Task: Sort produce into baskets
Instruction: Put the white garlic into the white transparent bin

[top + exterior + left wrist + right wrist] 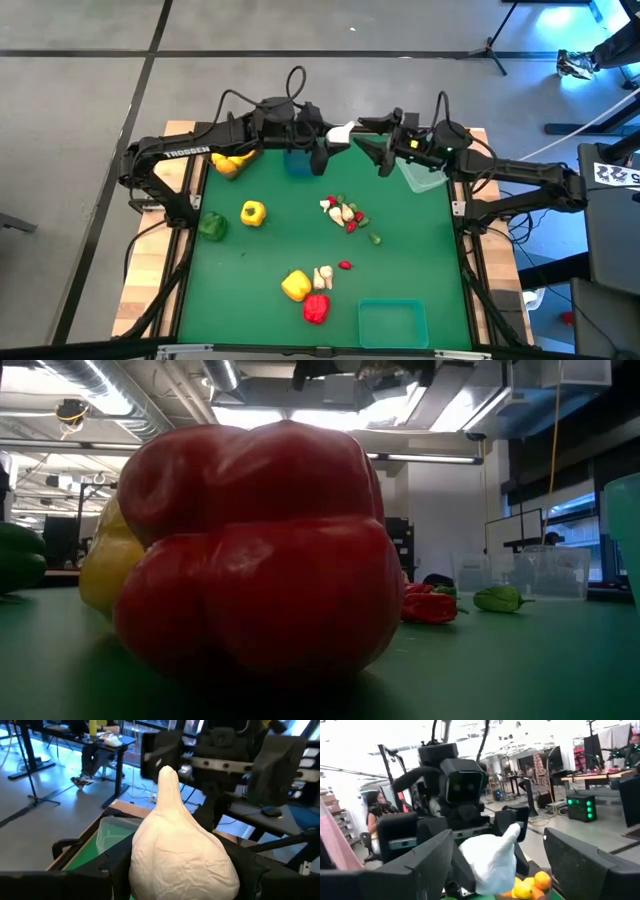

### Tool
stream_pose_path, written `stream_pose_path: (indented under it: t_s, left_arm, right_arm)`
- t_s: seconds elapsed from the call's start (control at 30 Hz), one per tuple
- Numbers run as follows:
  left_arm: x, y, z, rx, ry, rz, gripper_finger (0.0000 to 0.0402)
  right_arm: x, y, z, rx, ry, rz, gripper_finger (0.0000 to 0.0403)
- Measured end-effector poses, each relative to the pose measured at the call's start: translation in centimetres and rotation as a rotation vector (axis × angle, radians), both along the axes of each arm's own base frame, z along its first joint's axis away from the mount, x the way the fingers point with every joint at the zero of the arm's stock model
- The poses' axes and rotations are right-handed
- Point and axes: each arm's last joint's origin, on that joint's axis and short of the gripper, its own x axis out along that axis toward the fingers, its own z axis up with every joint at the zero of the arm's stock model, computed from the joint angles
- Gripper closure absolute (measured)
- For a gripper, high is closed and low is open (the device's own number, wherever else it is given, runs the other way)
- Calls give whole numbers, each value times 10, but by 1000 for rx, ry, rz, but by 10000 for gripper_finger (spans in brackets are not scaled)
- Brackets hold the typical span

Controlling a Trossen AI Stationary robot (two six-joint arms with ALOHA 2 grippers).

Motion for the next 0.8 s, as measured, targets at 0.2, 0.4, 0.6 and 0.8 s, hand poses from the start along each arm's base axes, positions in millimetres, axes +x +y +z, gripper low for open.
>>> stream_pose_path:
  t_s: [0.2, 0.4, 0.6, 0.8]
  left_arm:
    - [2, -2, 6, 24, -58, -6, 180]
    - [2, -2, 5, 28, -54, -2, 180]
    - [2, -2, 6, 29, -57, -2, 180]
    - [2, -2, 6, 31, -56, -2, 180]
  right_arm:
    - [11, -3, -7, 9, 18, 2, 100]
    - [15, -4, -8, 3, -13, -7, 100]
    - [14, -5, -6, -20, -30, -31, 100]
    - [16, -5, -4, -36, -62, -15, 100]
